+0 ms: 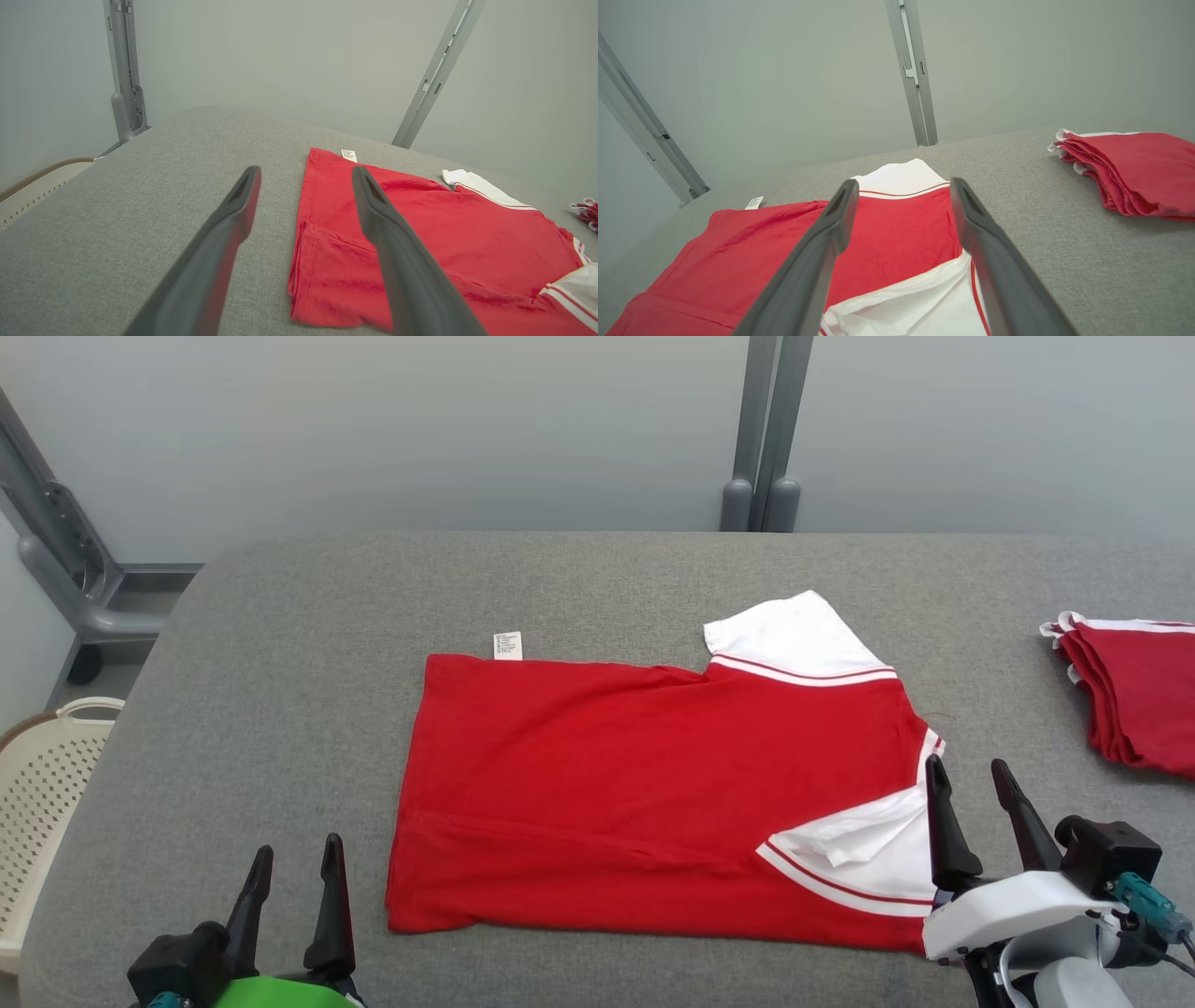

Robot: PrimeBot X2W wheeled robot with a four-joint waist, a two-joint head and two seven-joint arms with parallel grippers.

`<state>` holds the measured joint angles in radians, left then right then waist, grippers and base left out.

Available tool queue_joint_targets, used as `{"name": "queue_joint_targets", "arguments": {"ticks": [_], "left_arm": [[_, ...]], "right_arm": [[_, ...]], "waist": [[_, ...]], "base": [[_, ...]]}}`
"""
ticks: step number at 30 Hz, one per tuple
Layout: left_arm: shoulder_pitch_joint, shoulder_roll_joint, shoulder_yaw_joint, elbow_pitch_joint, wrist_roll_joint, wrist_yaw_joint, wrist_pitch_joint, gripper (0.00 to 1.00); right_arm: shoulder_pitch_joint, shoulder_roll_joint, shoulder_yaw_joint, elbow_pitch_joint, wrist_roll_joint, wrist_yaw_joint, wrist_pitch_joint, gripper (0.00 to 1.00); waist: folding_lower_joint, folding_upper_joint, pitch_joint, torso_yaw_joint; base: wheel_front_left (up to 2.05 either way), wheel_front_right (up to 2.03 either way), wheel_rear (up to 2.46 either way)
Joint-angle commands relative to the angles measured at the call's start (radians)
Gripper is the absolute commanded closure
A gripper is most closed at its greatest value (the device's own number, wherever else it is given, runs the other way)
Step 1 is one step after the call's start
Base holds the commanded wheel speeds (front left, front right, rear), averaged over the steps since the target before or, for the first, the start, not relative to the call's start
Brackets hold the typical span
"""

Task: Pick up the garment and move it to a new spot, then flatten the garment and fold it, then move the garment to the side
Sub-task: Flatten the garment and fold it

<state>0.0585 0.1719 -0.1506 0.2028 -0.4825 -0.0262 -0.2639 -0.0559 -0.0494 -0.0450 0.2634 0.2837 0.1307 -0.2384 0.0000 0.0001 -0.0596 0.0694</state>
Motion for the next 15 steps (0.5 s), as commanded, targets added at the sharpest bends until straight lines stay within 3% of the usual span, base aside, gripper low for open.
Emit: {"name": "queue_joint_targets", "arguments": {"ticks": [1,15], "left_arm": [[0.018,-0.002,0.005,-0.006,0.006,-0.003,0.0,0.0],[0.037,0.003,-0.005,0.015,0.023,0.013,0.003,0.0]], "right_arm": [[0.009,-0.002,-0.005,0.009,-0.013,0.0,-0.01,0.0],[0.013,-0.003,-0.003,0.093,-0.016,0.0,-0.026,0.0]], "waist": [[0.0,-0.0001,-0.003,0.001],[0.0,-0.0001,-0.001,-0.003]], "base": [[0.0,0.0,0.0],[0.0,0.0,0.0]]}}
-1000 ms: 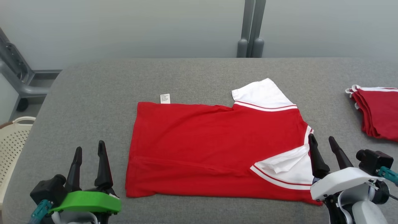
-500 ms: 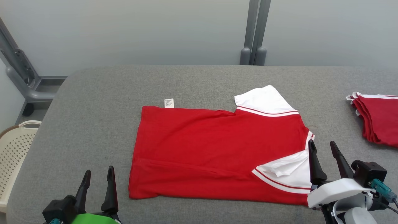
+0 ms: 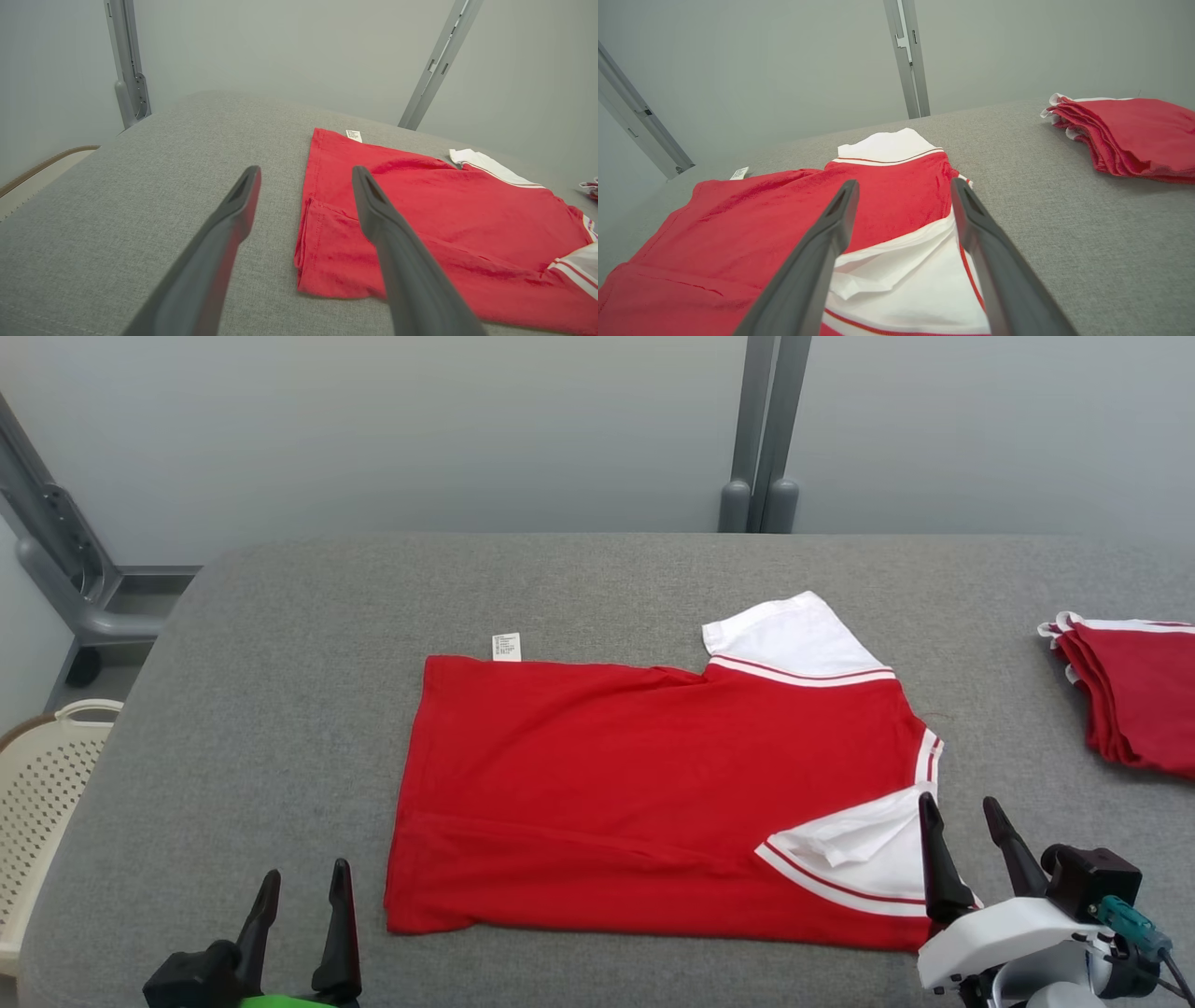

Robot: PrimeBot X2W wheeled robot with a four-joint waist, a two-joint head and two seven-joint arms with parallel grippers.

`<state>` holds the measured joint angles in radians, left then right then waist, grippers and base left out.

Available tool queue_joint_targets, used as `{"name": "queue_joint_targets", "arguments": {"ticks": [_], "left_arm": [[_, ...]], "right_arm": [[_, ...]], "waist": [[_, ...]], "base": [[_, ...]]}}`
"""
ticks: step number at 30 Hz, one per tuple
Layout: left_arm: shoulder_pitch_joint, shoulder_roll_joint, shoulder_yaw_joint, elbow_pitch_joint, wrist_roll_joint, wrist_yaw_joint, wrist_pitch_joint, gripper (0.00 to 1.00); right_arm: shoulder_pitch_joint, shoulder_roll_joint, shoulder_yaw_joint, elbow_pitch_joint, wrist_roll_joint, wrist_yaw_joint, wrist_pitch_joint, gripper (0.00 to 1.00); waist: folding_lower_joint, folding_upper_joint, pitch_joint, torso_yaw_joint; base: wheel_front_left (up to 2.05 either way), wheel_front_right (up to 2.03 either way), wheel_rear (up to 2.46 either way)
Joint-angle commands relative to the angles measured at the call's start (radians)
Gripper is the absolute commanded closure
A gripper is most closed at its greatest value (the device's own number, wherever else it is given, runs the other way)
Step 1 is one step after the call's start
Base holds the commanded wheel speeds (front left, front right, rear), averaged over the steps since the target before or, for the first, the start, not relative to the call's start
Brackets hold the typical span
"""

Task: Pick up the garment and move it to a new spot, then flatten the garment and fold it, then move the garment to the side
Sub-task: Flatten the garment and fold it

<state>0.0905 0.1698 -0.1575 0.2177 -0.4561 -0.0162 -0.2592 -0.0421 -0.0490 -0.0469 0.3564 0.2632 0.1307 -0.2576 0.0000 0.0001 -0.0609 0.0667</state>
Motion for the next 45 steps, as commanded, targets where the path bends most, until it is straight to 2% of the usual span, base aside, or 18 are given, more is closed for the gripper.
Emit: {"name": "queue_joint_targets", "arguments": {"ticks": [1,11,20,27,31,34,38,39,43,45], "left_arm": [[0.005,0.005,0.001,0.002,-0.005,0.004,0.0,0.0],[0.002,0.004,-0.006,0.0,-0.012,0.022,0.024,0.0],[0.002,0.004,-0.021,0.0,-0.017,0.025,0.04,0.0],[-0.096,0.023,-0.054,0.026,-0.002,0.006,0.105,0.0],[-0.271,0.044,-0.086,0.093,0.007,-0.023,0.218,0.0],[-0.405,0.049,-0.101,0.142,0.008,-0.037,0.3,0.0],[-0.568,0.049,-0.117,0.223,0.009,-0.044,0.394,0.0],[-0.568,0.049,-0.117,0.223,0.009,-0.044,0.394,0.0],[-0.715,0.061,-0.148,0.301,0.039,-0.047,0.486,0.0],[-0.772,0.068,-0.162,0.337,0.054,-0.048,0.529,0.0]], "right_arm": [[-0.003,-0.003,0.0,0.004,0.006,0.0,-0.007,0.0],[-0.018,-0.003,0.004,0.011,0.017,0.0,-0.008,0.0],[-0.023,-0.003,0.0,0.021,0.082,0.0,-0.008,0.0],[-0.087,-0.003,0.012,0.026,0.038,0.0,0.032,0.0],[-0.206,-0.008,0.028,0.0,-0.03,0.0,0.186,0.0],[-0.302,-0.054,0.08,-0.025,-0.072,-0.001,0.308,0.0],[-0.436,-0.117,0.144,-0.041,-0.075,0.0,0.5,0.0],[-0.436,-0.117,0.144,-0.041,-0.075,0.0,0.5,0.0],[-0.571,-0.155,0.186,-0.039,-0.044,0.0,0.721,0.0],[-0.634,-0.168,0.198,-0.048,-0.029,0.0,0.798,0.0]], "waist": [[0.0,-0.0001,0.0,0.0],[0.0,-0.0001,0.001,-0.005],[0.0,-0.0001,-0.005,-0.003],[0.0,-0.0001,0.024,0.001],[0.0,-0.0001,0.102,-0.002],[0.0,-0.0001,0.171,-0.002],[0.0,-0.0001,0.259,-0.011],[0.0,-0.0001,0.259,-0.011],[0.0,-0.0001,0.338,-0.026],[0.0,-0.0001,0.373,-0.033]], "base": [[0.0,0.0,0.0],[0.0,0.0,0.0],[0.0,0.0,0.0],[0.0,0.0,0.0],[0.0,0.0,0.0],[0.0,0.0,0.0],[0.0,0.0,0.0],[0.0,0.0,0.0],[0.0,0.0,0.0],[0.0,0.0,0.0]]}}
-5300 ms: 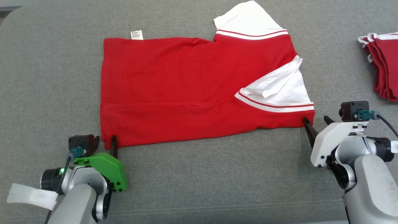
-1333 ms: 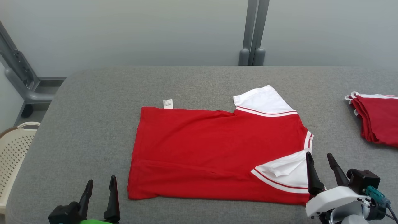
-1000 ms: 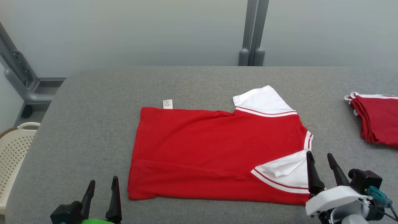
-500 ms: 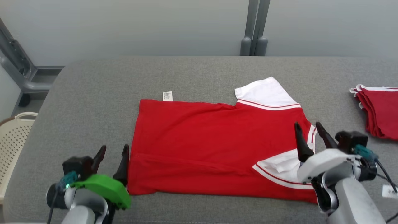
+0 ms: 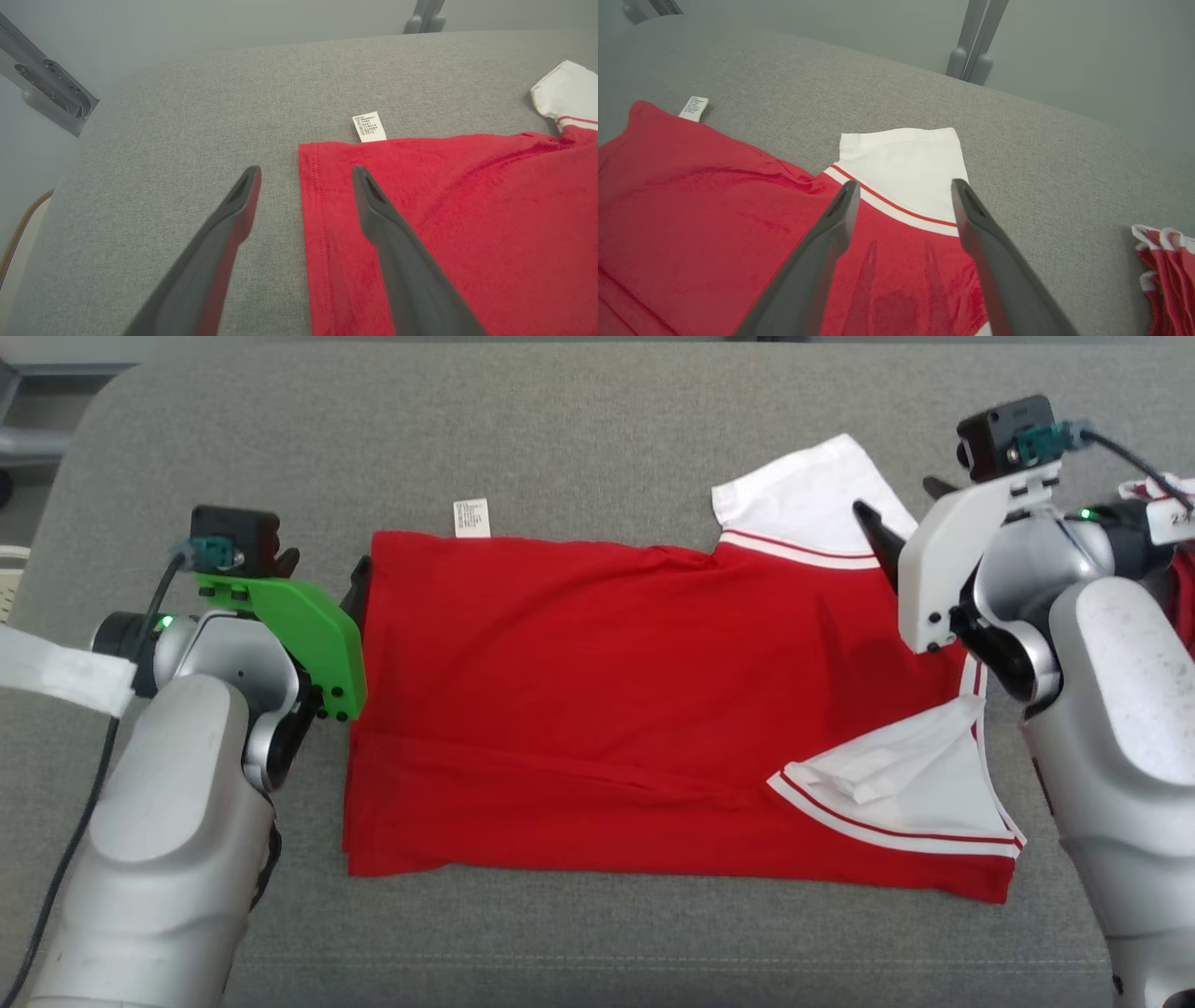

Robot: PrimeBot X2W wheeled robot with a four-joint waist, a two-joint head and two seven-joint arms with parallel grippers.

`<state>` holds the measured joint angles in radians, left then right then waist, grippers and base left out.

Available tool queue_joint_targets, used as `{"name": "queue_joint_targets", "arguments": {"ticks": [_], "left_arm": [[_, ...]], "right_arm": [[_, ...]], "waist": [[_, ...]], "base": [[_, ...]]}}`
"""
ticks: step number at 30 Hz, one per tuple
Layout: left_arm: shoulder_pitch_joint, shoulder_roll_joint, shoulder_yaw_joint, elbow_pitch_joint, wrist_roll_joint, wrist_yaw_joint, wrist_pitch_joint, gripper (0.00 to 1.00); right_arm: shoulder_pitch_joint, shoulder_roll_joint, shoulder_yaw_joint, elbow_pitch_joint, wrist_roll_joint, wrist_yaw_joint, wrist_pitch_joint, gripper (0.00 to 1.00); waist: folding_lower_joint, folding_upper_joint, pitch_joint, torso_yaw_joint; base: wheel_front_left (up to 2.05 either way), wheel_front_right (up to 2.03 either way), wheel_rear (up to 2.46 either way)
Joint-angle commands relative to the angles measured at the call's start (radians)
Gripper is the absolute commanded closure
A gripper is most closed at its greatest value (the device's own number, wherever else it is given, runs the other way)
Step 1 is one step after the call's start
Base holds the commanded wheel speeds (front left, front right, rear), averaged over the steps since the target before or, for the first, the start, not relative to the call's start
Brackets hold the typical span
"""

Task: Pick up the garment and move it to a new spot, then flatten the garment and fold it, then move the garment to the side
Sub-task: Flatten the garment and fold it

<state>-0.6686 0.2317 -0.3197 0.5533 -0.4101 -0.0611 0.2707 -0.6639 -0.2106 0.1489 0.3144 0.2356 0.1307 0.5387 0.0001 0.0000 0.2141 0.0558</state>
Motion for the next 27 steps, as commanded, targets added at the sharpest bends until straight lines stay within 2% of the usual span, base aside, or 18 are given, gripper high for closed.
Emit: {"name": "queue_joint_targets", "arguments": {"ticks": [1,6,10,17,27], "left_arm": [[-0.039,0.009,-0.004,0.017,0.013,-0.003,0.014,0.0],[-0.158,0.023,-0.031,0.078,0.035,-0.016,0.065,0.0],[-0.227,0.028,-0.047,0.133,0.047,-0.017,0.104,0.0],[-0.342,0.047,-0.064,0.203,0.069,-0.011,0.163,0.0],[-0.409,0.051,-0.094,0.244,0.063,-0.026,0.253,0.0]], "right_arm": [[-0.039,-0.02,0.015,-0.007,-0.003,0.0,0.033,0.0],[-0.161,-0.09,0.1,0.008,0.012,0.0,0.165,0.0],[-0.242,-0.129,0.141,0.049,0.038,0.0,0.208,0.0],[-0.382,-0.162,0.199,0.14,0.044,0.0,0.19,0.0],[-0.454,-0.17,0.239,0.231,0.059,0.0,0.151,0.0]], "waist": [[-0.0001,0.0,0.113,-0.024],[-0.0001,0.0,0.182,-0.036],[-0.0001,0.0,0.221,-0.045],[-0.0001,0.0,0.281,-0.057],[-0.0001,0.0,0.312,-0.049]], "base": [[0.0,0.0,0.0],[0.0,0.0,0.0],[0.0,0.0,0.0],[0.0,0.0,0.0],[0.0,0.0,0.0]]}}
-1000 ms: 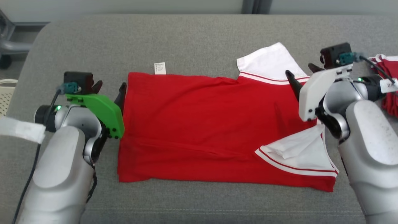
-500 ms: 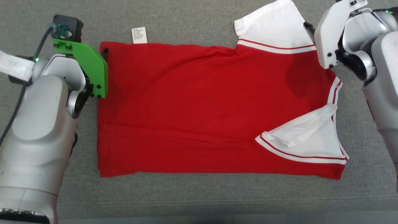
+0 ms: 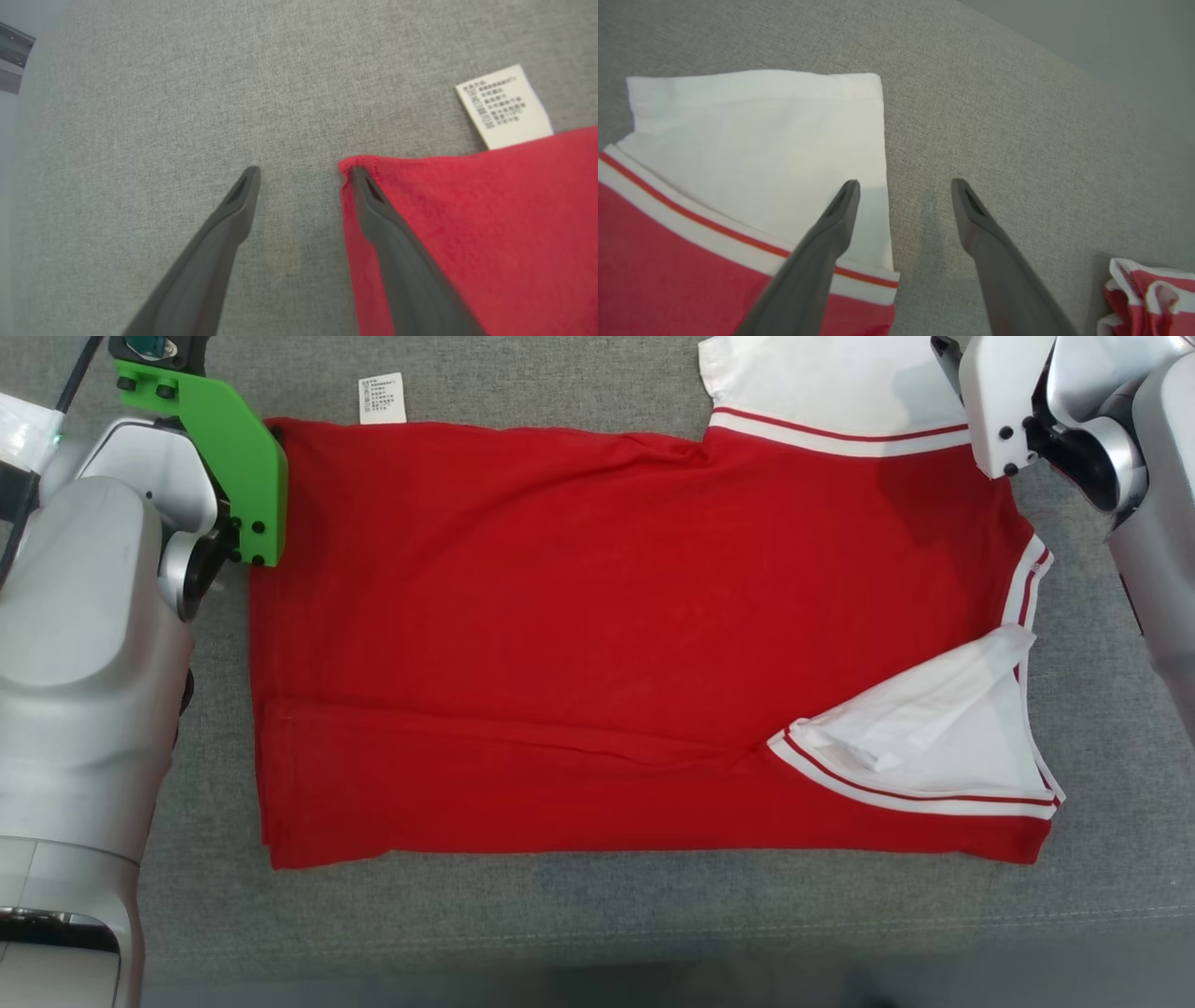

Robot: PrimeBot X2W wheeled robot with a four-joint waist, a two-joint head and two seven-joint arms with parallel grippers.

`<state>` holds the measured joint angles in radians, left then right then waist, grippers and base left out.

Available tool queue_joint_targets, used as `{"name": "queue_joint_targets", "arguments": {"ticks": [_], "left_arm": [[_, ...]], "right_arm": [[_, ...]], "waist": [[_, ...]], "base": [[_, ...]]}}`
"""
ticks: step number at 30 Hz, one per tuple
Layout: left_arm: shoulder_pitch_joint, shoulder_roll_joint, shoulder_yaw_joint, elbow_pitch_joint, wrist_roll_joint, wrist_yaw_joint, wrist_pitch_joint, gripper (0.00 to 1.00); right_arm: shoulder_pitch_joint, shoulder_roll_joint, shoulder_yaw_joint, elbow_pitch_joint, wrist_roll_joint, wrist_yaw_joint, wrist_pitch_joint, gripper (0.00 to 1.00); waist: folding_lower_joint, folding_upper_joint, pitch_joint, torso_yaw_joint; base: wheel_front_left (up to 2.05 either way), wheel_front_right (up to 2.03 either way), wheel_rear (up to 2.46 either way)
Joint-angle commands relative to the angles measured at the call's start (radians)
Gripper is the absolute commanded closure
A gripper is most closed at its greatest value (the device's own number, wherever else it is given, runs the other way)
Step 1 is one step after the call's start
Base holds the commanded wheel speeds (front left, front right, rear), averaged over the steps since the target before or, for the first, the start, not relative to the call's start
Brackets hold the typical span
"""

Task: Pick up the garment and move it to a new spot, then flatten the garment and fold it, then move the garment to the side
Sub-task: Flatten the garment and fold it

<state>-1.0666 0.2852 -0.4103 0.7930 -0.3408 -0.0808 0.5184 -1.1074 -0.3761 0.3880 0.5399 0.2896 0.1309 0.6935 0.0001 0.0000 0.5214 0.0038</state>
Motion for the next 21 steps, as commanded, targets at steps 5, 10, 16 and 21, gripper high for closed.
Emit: {"name": "queue_joint_targets", "arguments": {"ticks": [5,10,16,21], "left_arm": [[-0.007,-0.032,-0.018,0.003,-0.036,-0.026,0.025,0.0],[-0.01,-0.034,-0.026,-0.01,-0.047,-0.03,0.024,0.0],[-0.002,-0.027,-0.052,-0.024,-0.059,-0.041,0.028,0.0],[-0.012,-0.023,-0.071,-0.014,-0.063,-0.043,0.033,0.5]], "right_arm": [[-0.029,-0.015,0.0,0.044,0.01,-0.001,-0.018,0.0],[-0.041,-0.024,0.005,0.065,0.007,-0.001,-0.028,0.0],[-0.049,-0.023,0.02,0.094,0.008,-0.001,-0.048,0.0],[-0.066,-0.021,0.046,0.117,0.002,-0.001,-0.081,0.0]], "waist": [[-0.0001,0.0,0.014,0.014],[-0.0001,0.0,0.014,0.021],[-0.0001,0.0,0.001,0.021],[-0.0001,0.0,0.009,0.018]], "base": [[0.0,0.0,0.0],[0.0,0.0,0.0],[0.0,0.0,0.0],[0.0,0.0,0.0]]}}
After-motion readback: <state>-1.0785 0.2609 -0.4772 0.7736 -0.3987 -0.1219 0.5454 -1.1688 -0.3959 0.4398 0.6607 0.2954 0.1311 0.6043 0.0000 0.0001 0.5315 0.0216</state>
